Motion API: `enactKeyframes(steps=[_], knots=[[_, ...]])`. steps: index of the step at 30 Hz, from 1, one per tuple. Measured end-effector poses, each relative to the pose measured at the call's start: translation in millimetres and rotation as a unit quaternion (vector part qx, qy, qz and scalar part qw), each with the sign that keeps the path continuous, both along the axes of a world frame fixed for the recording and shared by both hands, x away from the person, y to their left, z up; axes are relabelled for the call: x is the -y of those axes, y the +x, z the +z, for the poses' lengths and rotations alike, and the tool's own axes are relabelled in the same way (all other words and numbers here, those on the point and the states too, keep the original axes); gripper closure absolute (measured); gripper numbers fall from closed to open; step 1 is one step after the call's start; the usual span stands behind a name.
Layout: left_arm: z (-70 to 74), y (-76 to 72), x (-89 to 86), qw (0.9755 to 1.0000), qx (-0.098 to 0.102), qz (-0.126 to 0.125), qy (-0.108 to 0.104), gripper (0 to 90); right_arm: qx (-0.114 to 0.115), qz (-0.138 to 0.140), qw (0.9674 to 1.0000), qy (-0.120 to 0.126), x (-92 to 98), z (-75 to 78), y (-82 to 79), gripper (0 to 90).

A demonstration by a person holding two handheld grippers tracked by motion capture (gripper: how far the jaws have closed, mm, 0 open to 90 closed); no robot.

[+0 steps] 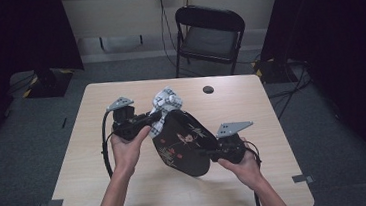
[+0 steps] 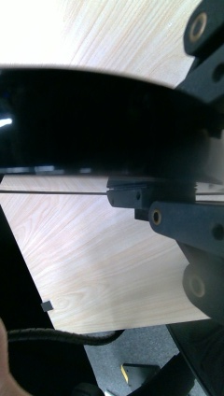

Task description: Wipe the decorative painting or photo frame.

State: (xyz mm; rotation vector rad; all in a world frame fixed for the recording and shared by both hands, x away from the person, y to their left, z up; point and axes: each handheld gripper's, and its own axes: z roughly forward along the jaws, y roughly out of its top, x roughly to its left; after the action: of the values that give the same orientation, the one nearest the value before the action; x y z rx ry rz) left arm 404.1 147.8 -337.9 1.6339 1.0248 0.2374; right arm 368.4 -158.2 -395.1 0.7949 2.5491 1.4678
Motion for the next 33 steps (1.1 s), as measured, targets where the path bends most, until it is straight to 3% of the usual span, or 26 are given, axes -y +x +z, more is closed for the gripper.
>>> enactKeyframes(steps=[3, 6, 8, 12, 14, 16, 19, 21, 23, 27, 30, 33], knots=[[0.0, 0.6, 1.7, 0.9999, 0.004, -0.002, 0.012, 79.5, -0.001, -0.001, 1.0000, 0.002, 0.7, -0.5, 0.1, 81.3], [-13.6, 3.2, 0.5, 0.9995, -0.006, 0.011, 0.029, 79.6, 0.000, -0.001, 1.0000, 0.001, 0.3, -0.3, -0.1, 81.3], [-22.3, 5.1, -4.1, 0.9996, -0.014, 0.017, 0.019, 79.6, -0.001, -0.001, 1.0000, 0.002, 0.2, -0.3, 0.0, 81.2], [-33.0, 7.3, -10.0, 0.9989, -0.022, 0.027, 0.032, 79.6, -0.001, -0.001, 1.0000, 0.002, 0.2, -0.3, 0.2, 81.3], [-37.2, 6.8, -11.0, 0.9980, -0.020, 0.035, 0.050, 79.6, 0.000, -0.001, 1.0000, 0.002, 0.1, -0.3, 0.1, 81.3], [-40.4, 6.6, -14.4, 0.9984, -0.026, 0.035, 0.036, 79.5, 0.000, -0.001, 1.0000, 0.002, 0.1, -0.3, 0.0, 81.3], [-37.2, 4.3, -13.7, 0.9979, -0.025, 0.037, 0.046, 79.5, 0.000, -0.001, 1.0000, 0.002, -0.2, -0.2, -0.1, 81.3], [-28.9, 1.8, -12.2, 0.9989, -0.018, 0.026, 0.034, 79.5, -0.001, 0.000, 1.0000, 0.002, -0.2, -0.3, 0.2, 81.3], [-16.8, -1.7, -8.1, 0.9998, -0.003, 0.010, 0.019, 79.4, -0.001, 0.000, 1.0000, 0.004, -0.1, -0.6, 0.8, 81.3], [3.4, -9.3, 2.4, 0.9994, 0.026, 0.001, 0.023, 79.2, 0.000, 0.000, 1.0000, 0.002, -0.8, -0.6, 0.4, 81.3], [-2.1, -7.3, 2.5, 0.9994, 0.018, 0.003, 0.028, 79.3, -0.002, -0.001, 1.0000, 0.002, 1.0, -1.4, 0.3, 81.3], [-17.2, -3.6, -2.7, 0.9995, 0.002, 0.018, 0.026, 79.3, -0.001, -0.001, 1.0000, 0.002, 0.0, -1.1, 0.0, 81.2]])
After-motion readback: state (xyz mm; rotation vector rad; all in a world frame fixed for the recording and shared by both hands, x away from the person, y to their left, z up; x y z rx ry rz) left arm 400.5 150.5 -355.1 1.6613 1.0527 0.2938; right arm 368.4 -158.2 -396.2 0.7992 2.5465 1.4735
